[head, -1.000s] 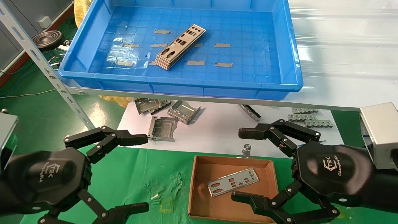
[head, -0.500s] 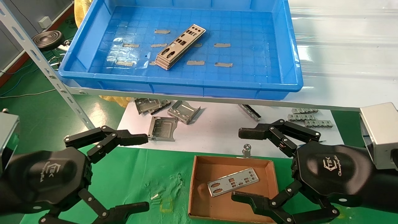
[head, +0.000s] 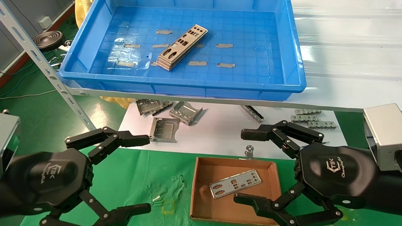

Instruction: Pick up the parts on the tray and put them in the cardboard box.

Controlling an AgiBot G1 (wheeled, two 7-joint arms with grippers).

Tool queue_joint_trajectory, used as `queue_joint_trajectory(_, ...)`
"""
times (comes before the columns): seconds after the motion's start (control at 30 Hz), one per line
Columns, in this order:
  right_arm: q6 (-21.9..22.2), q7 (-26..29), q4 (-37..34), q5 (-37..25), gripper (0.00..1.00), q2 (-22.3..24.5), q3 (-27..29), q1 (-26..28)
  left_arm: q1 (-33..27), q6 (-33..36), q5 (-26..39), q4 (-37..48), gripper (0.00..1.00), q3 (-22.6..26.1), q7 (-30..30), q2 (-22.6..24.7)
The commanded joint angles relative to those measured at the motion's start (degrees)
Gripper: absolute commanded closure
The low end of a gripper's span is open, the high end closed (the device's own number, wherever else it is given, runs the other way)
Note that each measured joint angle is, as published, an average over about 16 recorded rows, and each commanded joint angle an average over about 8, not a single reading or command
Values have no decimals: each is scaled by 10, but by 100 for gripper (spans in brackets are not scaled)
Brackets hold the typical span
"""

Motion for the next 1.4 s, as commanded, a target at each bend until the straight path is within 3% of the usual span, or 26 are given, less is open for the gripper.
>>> queue_joint_trajectory(0.03, 0, 0, 0, 0, 0, 0, 0, 0, 0, 0, 0, 0, 0, 0, 0, 0)
queue_joint_trajectory(1.4, 0, 0, 0, 0, 0, 0, 0, 0, 0, 0, 0, 0, 0, 0, 0, 0)
